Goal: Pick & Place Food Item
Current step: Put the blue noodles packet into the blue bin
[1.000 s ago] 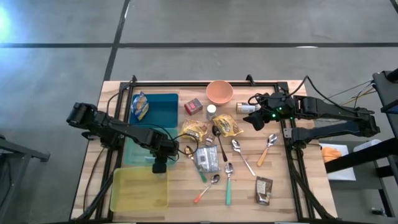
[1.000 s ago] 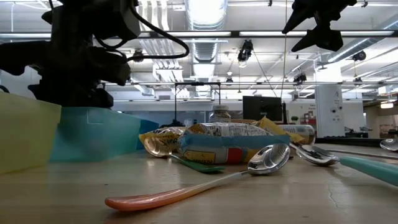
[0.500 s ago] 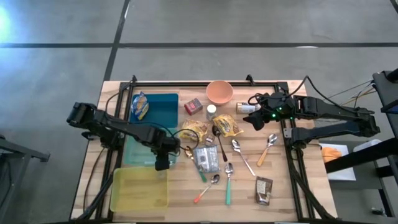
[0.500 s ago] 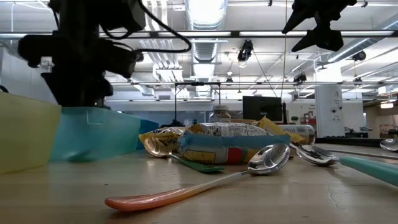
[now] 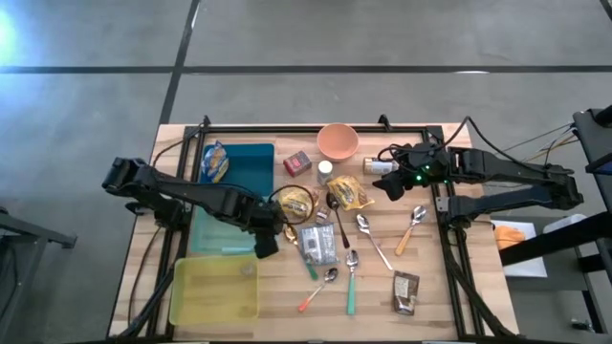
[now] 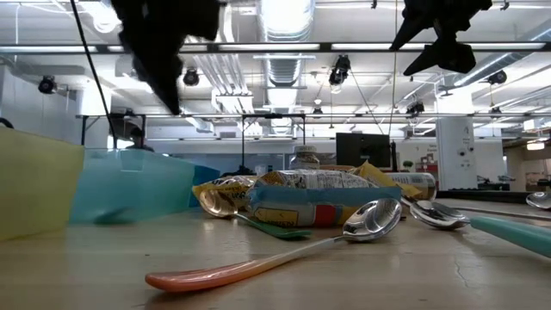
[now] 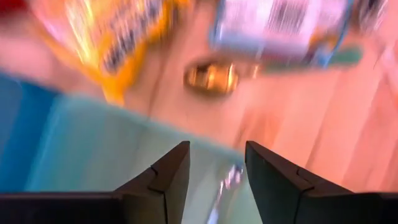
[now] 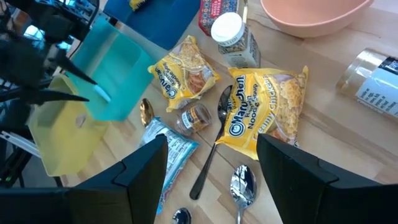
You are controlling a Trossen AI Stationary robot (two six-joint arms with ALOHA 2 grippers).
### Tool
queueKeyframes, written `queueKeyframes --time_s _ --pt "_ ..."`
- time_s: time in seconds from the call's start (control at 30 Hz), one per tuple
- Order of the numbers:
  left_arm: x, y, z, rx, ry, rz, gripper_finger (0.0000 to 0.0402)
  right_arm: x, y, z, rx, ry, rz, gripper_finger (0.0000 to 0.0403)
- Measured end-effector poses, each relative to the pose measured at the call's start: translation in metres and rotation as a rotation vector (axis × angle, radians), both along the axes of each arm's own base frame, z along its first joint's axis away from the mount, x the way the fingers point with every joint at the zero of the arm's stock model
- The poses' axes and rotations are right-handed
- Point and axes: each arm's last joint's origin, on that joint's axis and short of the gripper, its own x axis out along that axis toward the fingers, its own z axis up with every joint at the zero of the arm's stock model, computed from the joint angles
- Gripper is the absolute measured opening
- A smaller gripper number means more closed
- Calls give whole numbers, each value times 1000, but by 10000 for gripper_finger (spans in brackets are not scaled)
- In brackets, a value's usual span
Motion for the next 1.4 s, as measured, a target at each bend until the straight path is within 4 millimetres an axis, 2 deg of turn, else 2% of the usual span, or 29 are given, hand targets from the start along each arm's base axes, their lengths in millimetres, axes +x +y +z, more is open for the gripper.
queueKeyframes --time_s 0.1,0.27,0.47,0.67,0.73,0.9,1.07,1.23,1.4 --pt "6 -7 12 83 -92 5 164 2 0 -1 -1 9 1 241" --pt "18 -16 15 64 -238 1 164 6 -1 -4 -3 29 5 241" --pt "34 -28 -12 72 -215 -47 164 9 -1 -7 -9 47 14 241" --pt "50 -56 -46 105 -198 -199 164 9 -1 -7 -10 48 14 241" --pt "53 -64 -51 98 -224 -224 164 9 -1 -7 -9 48 14 241" --pt "58 -66 -52 113 -265 -282 164 9 -1 -7 -9 48 15 241" --pt "60 -75 -59 167 -272 -436 164 9 -1 -7 -12 49 18 241" --pt "63 -87 -80 216 -240 -565 164 9 -1 -7 -13 49 18 241" --pt "63 -97 -98 235 -194 -621 164 8 -1 -8 -9 56 22 241"
